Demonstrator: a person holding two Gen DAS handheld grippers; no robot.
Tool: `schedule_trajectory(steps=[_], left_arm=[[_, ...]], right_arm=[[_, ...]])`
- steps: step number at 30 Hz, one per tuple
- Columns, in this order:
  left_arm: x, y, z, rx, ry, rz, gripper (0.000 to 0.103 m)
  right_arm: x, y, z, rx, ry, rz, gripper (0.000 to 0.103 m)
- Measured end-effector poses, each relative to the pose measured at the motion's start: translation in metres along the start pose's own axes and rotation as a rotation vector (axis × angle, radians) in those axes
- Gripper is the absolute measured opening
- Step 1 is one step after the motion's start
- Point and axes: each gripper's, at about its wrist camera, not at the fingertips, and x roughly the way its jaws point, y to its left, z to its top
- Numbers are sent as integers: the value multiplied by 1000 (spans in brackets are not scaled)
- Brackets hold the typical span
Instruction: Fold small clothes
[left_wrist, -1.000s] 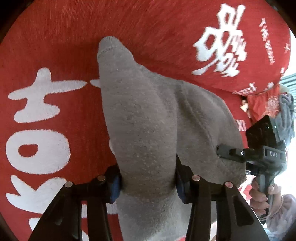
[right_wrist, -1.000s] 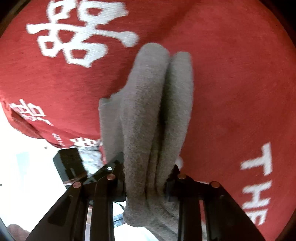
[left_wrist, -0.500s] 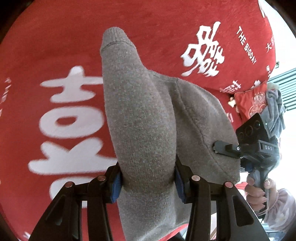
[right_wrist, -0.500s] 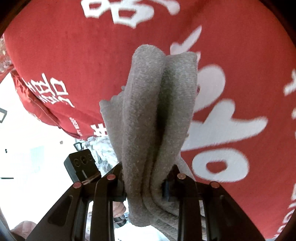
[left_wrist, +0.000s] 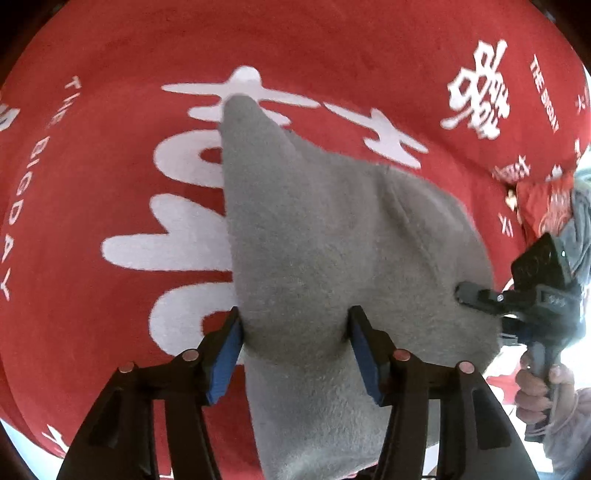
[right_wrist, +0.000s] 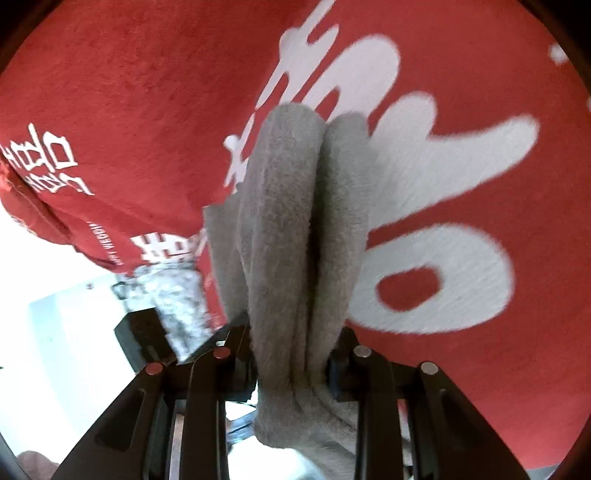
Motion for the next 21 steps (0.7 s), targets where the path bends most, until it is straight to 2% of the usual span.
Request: schedule_trajectory(steps=[3, 5, 8, 9, 12, 13, 14, 15, 21], left_arm=[[-15, 6, -2, -10, -47, 32, 57], [-25, 10, -4, -27, -85, 77, 57], [-36, 21, -6, -69, -108, 111, 57], [-35, 23, -6, -73, -105, 106, 57], [-29, 18, -7, -41, -80, 119, 57], [-26, 13, -8, -22, -72, 136, 57], [-21, 8, -9, 4, -65, 165, 57], [-18, 5, -10, 12, -65, 183, 57], [-7, 5, -12, 10, -41, 208, 57]], right_arm=[[-16, 7, 3, -68, -39, -221, 45], [-30, 8, 2, -95, -70, -307, 45], [-51, 16, -5, -106, -122, -296, 46], [-54, 17, -7, -102, -127, -270, 50], [-47, 13, -7, -71, -90, -223, 53], [-39, 13, -6, -64, -61, -202, 45], [-31, 16, -7, -71, -33, -190, 32], [-27, 20, -9, -93, -19, -206, 8], [-16, 38, -17, -303, -17, -482, 8]])
